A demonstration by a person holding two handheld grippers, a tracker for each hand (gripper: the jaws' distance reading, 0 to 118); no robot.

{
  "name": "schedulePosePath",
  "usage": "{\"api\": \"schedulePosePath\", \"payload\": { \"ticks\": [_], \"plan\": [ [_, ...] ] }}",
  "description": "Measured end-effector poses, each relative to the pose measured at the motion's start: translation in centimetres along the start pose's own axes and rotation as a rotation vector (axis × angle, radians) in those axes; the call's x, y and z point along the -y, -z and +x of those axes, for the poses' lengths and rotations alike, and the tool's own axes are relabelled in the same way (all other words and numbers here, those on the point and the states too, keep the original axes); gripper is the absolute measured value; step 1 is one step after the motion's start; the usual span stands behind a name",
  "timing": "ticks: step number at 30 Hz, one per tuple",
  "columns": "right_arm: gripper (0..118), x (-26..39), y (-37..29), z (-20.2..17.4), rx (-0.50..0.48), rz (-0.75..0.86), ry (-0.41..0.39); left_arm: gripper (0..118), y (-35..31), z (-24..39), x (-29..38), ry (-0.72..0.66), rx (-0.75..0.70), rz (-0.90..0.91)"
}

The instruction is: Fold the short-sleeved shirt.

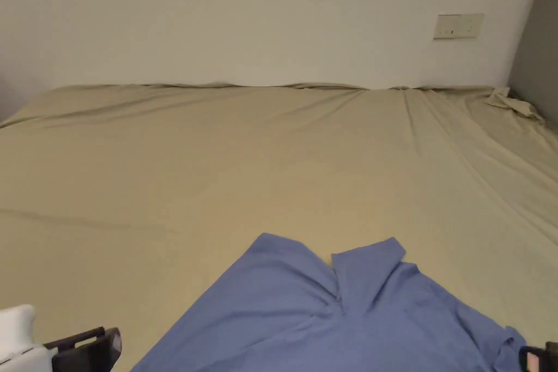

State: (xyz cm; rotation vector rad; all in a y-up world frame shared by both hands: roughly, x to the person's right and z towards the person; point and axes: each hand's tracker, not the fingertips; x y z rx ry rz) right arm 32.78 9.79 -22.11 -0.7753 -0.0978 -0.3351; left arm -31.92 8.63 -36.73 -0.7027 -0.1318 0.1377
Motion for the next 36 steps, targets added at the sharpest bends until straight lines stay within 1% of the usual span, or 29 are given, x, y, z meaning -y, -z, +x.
{"api": "schedulePosePath", "payload": {
  "ticks": [2,3,4,5,6,7,8,9,10,11,12,13,14,16,17,18,19,20,21,22,25,26,27,29,30,31,32,34,36],
  "plan": [
    [118,-1.5,-4.1,-3.8,0.041,0.182,-0.062,118,-1.2,4.6,0.3,0.025,-0.015,0.025],
    [116,-1.5,-4.8,-5.0,0.038,0.233,-0.084,118,-1.6,5.2,0.4,0.040,-0.032,0.024],
    [111,-1.3,-5.5,-6.5,0.064,0.275,-0.103,118,-1.9,6.0,1.1,0.061,-0.062,0.014],
    [95,-0.8,-4.1,-6.5,0.088,0.281,-0.123,118,-1.8,6.5,2.0,0.068,-0.069,-0.012],
    [38,-0.1,-3.9,-7.9,0.119,0.275,-0.158,104,-1.7,6.9,3.2,0.071,-0.066,-0.025],
    [21,0.7,-3.7,-9.2,0.133,0.276,-0.192,79,-1.7,7.0,4.3,0.057,-0.049,-0.033],
    [4,1.6,-2.7,-9.8,0.138,0.257,-0.229,60,-1.7,7.3,5.4,0.044,-0.026,-0.058],
    [2,2.7,-1.9,-10.2,0.144,0.237,-0.230,36,-1.6,7.8,6.4,0.042,-0.031,-0.084],
    [2,3.4,-1.6,-10.8,0.085,0.218,-0.220,0,-1.1,8.0,7.6,0.020,-0.030,-0.165],
    [2,3.9,-1.2,-11.3,-0.009,0.179,-0.212,0,-1.1,7.7,8.2,0.002,-0.019,-0.177],
    [2,4.2,-0.8,-11.7,-0.042,0.151,-0.212,0,-0.8,7.5,8.6,-0.007,0.014,-0.193],
    [2,4.3,-0.5,-11.9,-0.060,0.132,-0.218,0,-0.2,7.3,8.9,-0.023,0.007,-0.207],
    [2,4.3,-0.3,-12.2,-0.047,0.135,-0.247,0,0.4,7.1,8.9,0.009,-0.046,-0.192],
    [2,4.1,-0.1,-12.7,-0.044,0.133,-0.300,0,1.6,6.2,8.6,0.017,-0.100,-0.171],
    [2,4.0,-0.1,-13.0,-0.047,0.137,-0.309,1,2.8,5.7,8.8,0.018,-0.152,-0.156],
    [2,3.7,-0.1,-13.0,-0.050,0.138,-0.308,35,4.0,5.2,8.8,0.032,-0.187,-0.142],
    [2,3.5,-0.1,-13.0,-0.054,0.139,-0.307,93,5.2,4.7,8.7,0.038,-0.215,-0.155],
    [2,3.3,0.0,-12.9,-0.062,0.140,-0.303,118,6.7,4.3,8.8,0.037,-0.243,-0.192],
    [2,3.1,0.0,-12.8,-0.065,0.141,-0.298,117,6.2,4.1,9.0,0.060,-0.240,-0.276],
    [2,3.0,0.1,-12.7,-0.066,0.141,-0.289,117,6.8,4.1,8.2,0.048,-0.224,-0.198],
    [2,3.1,0.3,-12.3,-0.060,0.133,-0.271,117,9.3,4.0,8.7,0.046,-0.220,-0.281],
    [2,3.1,0.6,-12.2,-0.051,0.127,-0.270,114,11.0,3.9,10.0,0.055,-0.222,-0.289],
    [2,3.1,0.8,-12.0,-0.041,0.118,-0.270,89,11.4,3.9,10.2,0.070,-0.230,-0.294],
    [2,3.2,1.3,-11.7,-0.015,0.100,-0.273,6,11.1,4.2,10.1,0.095,-0.250,-0.284],
    [2,3.1,1.5,-11.5,-0.007,0.092,-0.273,4,10.7,4.1,9.9,0.073,-0.212,-0.270],
    [2,3.1,2.0,-11.3,0.003,0.080,-0.273,4,10.3,4.3,9.8,0.010,-0.145,-0.255],
    [2,3.0,2.5,-11.0,0.017,0.063,-0.277,4,10.0,4.8,9.7,0.008,-0.141,-0.267],
    [2,2.6,3.7,-10.6,0.057,0.034,-0.300,4,9.6,5.2,9.3,0.100,-0.167,-0.242],
    [2,2.1,4.7,-10.3,0.070,0.022,-0.301,4,9.1,5.3,8.8,0.095,-0.156,-0.241]
  ]
}}
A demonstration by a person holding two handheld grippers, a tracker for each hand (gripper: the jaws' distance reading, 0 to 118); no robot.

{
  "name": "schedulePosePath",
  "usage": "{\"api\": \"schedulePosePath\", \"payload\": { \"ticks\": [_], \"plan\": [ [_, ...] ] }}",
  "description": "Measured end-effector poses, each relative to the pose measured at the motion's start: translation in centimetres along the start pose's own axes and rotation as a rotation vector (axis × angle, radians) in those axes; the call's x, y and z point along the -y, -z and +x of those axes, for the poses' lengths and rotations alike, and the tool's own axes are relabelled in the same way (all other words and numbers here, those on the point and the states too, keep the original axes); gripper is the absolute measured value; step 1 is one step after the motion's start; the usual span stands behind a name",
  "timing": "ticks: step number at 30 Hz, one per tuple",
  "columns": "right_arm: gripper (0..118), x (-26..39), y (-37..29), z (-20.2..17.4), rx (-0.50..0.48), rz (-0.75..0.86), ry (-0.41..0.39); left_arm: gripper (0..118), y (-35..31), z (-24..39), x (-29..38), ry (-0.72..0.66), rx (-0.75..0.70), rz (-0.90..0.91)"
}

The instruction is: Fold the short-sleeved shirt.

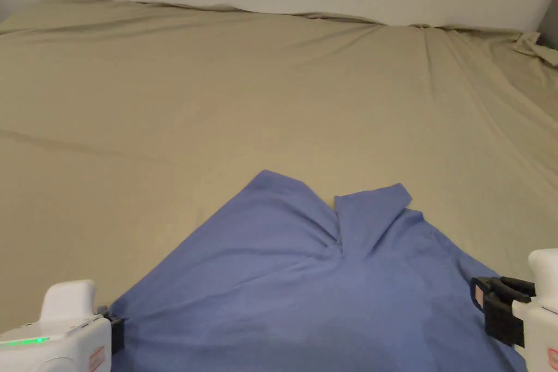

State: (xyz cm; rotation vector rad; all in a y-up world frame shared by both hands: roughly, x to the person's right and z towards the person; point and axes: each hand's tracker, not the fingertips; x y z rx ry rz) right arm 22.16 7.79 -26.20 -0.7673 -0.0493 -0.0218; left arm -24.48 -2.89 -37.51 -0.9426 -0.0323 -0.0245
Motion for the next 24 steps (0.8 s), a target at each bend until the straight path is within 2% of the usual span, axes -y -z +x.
{"api": "schedulePosePath", "payload": {
  "ticks": [4,5,6,7,8,10,12,13,15,17,20,21,22,23,24],
  "plan": [
    [3,-1.4,3.3,1.7,0.005,0.004,0.038,4,-1.2,-0.5,-1.0,-0.034,0.056,0.035],
    [20,-2.2,4.7,1.9,0.032,-0.002,0.008,4,-1.6,-0.2,-1.3,-0.032,0.064,0.041],
    [86,-2.8,6.4,2.3,0.060,-0.018,-0.031,4,-1.9,0.1,-1.5,-0.038,0.094,0.030],
    [118,-3.3,8.3,2.8,0.076,-0.068,-0.052,4,-2.3,0.4,-1.8,-0.031,0.105,0.037],
    [115,-3.4,10.7,3.3,0.060,0.002,-0.082,4,-2.6,0.6,-2.1,-0.025,0.119,0.044],
    [118,-3.8,16.6,4.0,0.110,-0.127,-0.068,4,-4.0,2.3,-2.3,-0.011,0.137,0.056],
    [118,-3.8,22.0,5.2,0.098,-0.228,-0.023,4,-4.6,3.1,-2.6,-0.001,0.146,0.067],
    [118,-5.9,18.9,6.3,0.091,-0.267,-0.009,4,-4.7,3.2,-2.9,0.004,0.147,0.073],
    [118,-6.0,21.3,7.0,0.126,-0.332,0.003,4,-4.6,3.4,-3.4,0.003,0.156,0.073],
    [118,-4.9,23.7,7.1,0.165,-0.369,-0.018,4,-4.4,3.7,-3.7,0.006,0.162,0.072],
    [103,-3.8,25.1,7.4,0.152,-0.398,-0.003,4,-4.0,4.2,-4.1,0.021,0.159,0.067],
    [96,-3.6,24.8,7.4,0.129,-0.374,0.056,4,-3.8,4.3,-4.3,0.026,0.158,0.063],
    [81,-4.0,24.4,7.5,0.130,-0.390,0.089,4,-3.5,4.4,-4.5,0.036,0.152,0.063],
    [49,-4.3,23.9,7.2,0.103,-0.379,0.083,4,-3.3,4.7,-4.7,0.041,0.152,0.059],
    [4,-4.4,23.2,6.3,0.077,-0.334,0.038,4,-3.0,5.1,-4.9,0.048,0.151,0.052]
  ]
}}
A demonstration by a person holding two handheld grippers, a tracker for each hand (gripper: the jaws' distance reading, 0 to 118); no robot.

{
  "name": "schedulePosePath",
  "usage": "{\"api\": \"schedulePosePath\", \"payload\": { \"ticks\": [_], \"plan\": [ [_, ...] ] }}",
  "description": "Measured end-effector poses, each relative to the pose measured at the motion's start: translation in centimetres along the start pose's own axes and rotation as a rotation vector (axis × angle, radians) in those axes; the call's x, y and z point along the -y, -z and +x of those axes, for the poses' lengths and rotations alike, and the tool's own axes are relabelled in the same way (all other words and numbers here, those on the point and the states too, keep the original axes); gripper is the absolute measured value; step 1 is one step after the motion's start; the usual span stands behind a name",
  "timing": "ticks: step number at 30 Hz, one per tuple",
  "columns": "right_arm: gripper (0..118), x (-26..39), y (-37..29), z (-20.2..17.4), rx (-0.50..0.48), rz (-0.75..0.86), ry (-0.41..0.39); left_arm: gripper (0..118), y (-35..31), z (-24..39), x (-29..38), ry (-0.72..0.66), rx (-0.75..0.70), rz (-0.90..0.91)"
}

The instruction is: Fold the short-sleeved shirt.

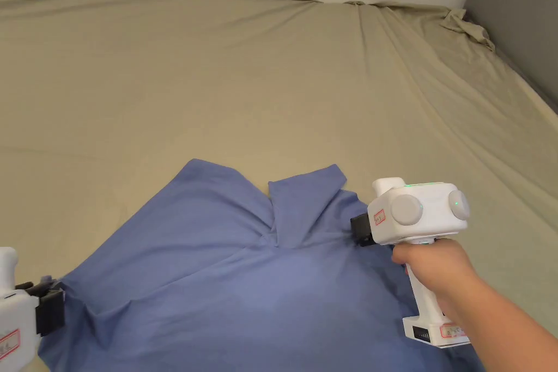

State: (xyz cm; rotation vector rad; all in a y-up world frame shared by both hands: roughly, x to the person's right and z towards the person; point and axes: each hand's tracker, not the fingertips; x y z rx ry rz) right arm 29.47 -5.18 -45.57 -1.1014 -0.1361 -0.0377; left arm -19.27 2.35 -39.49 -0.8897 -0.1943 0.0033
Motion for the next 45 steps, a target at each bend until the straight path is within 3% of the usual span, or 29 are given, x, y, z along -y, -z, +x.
{"api": "schedulePosePath", "payload": {
  "ticks": [2,4,9,13,18,23,29,33,36,45],
  "plan": [
    [4,0.3,-1.0,-2.0,0.104,0.047,-0.118,4,0.5,0.5,-0.3,0.007,-0.003,-0.008],
    [4,0.6,-1.8,-2.9,0.102,0.066,-0.192,4,0.5,1.1,-0.6,0.009,0.001,-0.010],
    [4,0.1,-7.5,-1.8,0.014,0.210,-0.100,4,-0.6,0.9,-1.7,-0.031,0.037,0.018],
    [4,-0.2,-15.1,0.0,-0.036,0.368,-0.081,4,-2.6,-0.7,-3.6,-0.118,0.071,0.087],
    [4,-1.2,-24.9,1.8,0.021,0.565,-0.133,4,-6.1,-2.6,-8.3,-0.263,0.160,0.258],
    [4,-5.3,-32.1,2.5,0.137,0.693,-0.154,4,-9.4,-3.1,-16.0,-0.362,0.220,0.423],
    [4,-13.1,-37.2,1.9,0.333,0.764,-0.181,4,-12.4,-1.4,-27.8,-0.273,0.094,0.547],
    [4,-17.5,-39.5,1.9,0.340,0.773,-0.160,4,-14.4,-0.5,-33.8,-0.256,0.093,0.576],
    [4,-20.2,-39.8,1.9,0.411,0.744,-0.166,4,-15.6,0.7,-36.4,-0.197,0.047,0.620],
    [4,-25.0,-38.4,2.2,0.433,0.688,-0.141,4,-15.0,3.6,-38.4,-0.119,-0.017,0.595]
  ]
}}
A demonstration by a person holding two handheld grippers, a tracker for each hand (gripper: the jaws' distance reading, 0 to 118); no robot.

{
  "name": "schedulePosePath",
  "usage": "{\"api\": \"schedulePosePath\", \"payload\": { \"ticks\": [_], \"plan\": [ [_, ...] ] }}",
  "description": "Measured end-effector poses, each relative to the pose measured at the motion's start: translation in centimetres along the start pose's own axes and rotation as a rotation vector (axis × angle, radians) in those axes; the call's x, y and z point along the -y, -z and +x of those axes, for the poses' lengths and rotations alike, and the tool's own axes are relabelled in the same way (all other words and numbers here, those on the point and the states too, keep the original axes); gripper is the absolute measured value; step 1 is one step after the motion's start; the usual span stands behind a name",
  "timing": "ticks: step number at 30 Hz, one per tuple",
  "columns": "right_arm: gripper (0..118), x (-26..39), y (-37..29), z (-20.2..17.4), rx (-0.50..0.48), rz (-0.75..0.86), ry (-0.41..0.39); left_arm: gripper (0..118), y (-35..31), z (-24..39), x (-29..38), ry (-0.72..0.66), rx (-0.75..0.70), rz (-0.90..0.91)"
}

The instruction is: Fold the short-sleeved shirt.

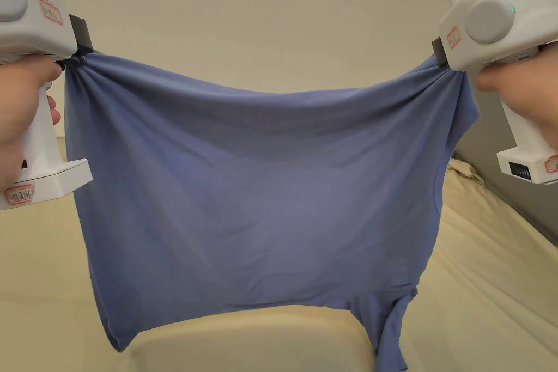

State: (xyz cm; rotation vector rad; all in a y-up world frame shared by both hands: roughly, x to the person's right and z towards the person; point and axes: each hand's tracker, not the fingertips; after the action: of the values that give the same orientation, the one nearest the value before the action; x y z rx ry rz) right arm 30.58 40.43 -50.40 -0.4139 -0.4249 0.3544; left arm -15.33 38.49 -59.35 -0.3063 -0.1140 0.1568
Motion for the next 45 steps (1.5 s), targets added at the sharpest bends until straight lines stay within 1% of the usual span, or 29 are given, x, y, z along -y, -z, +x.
{"api": "schedulePosePath", "payload": {
  "ticks": [3,7,11,14,15,17,20,21,22,24,27,28,31,32,35,37,38,40,42,45],
  "plan": [
    [4,-0.4,1.1,0.2,0.003,-0.020,-0.005,4,0.7,-0.5,0.1,-0.011,-0.012,-0.009],
    [4,-0.5,2.4,0.7,-0.006,-0.051,0.009,4,1.5,-1.4,0.3,-0.007,-0.031,-0.029],
    [4,-0.2,3.5,0.3,-0.017,-0.066,0.009,4,2.8,-1.3,0.8,0.011,-0.029,-0.053],
    [4,1.0,5.1,-0.6,-0.053,-0.096,-0.002,4,4.3,-1.1,2.3,0.046,-0.031,-0.091],
    [4,1.9,5.6,-1.2,-0.068,-0.116,0.003,4,5.1,-1.1,3.2,0.052,-0.029,-0.118],
    [4,4.0,7.0,-2.3,-0.090,-0.168,-0.014,4,6.5,-1.4,5.4,0.043,-0.029,-0.188],
    [4,8.3,8.5,-4.5,-0.112,-0.213,-0.055,4,7.8,-1.9,9.6,0.016,-0.032,-0.292],
    [4,9.7,8.8,-5.3,-0.118,-0.231,-0.091,4,8.1,-2.0,10.9,-0.001,-0.016,-0.312],
    [4,11.5,9.3,-6.2,-0.115,-0.260,-0.104,4,8.4,-2.1,12.5,-0.004,0.009,-0.336],
    [4,15.3,9.7,-7.8,-0.171,-0.326,-0.096,4,8.9,-2.1,15.8,0.024,-0.004,-0.396],
    [4,20.3,9.9,-9.4,-0.223,-0.391,-0.045,4,9.7,-2.7,20.4,0.037,-0.011,-0.491],
    [4,21.9,10.2,-9.8,-0.249,-0.412,-0.041,4,9.7,-3.1,21.9,0.032,-0.012,-0.520],
    [4,26.8,9.1,-10.6,-0.290,-0.460,0.005,4,8.3,-4.3,26.3,0.012,-0.014,-0.586],
    [4,28.1,8.3,-10.6,-0.320,-0.459,0.008,4,7.6,-4.9,27.4,0.011,-0.001,-0.598],
    [4,32.4,5.2,-10.4,-0.351,-0.464,0.000,4,4.6,-6.6,30.4,0.011,0.023,-0.630],
    [4,35.1,2.7,-10.0,-0.403,-0.489,0.006,4,1.8,-7.6,31.8,0.022,0.052,-0.660],
    [4,36.7,0.9,-9.8,-0.435,-0.483,-0.004,4,0.0,-8.2,32.4,0.024,0.066,-0.671],
    [4,39.2,-2.7,-9.3,-0.451,-0.485,-0.032,4,-4.0,-9.0,33.1,0.053,0.161,-0.680],
    [4,41.1,-5.4,-8.6,-0.479,-0.513,-0.044,4,-7.0,-9.7,33.6,0.077,0.142,-0.687],
    [4,42.6,-9.2,-7.3,-0.514,-0.545,-0.044,4,-10.4,-11.1,34.1,0.065,0.188,-0.714]
  ]
}}
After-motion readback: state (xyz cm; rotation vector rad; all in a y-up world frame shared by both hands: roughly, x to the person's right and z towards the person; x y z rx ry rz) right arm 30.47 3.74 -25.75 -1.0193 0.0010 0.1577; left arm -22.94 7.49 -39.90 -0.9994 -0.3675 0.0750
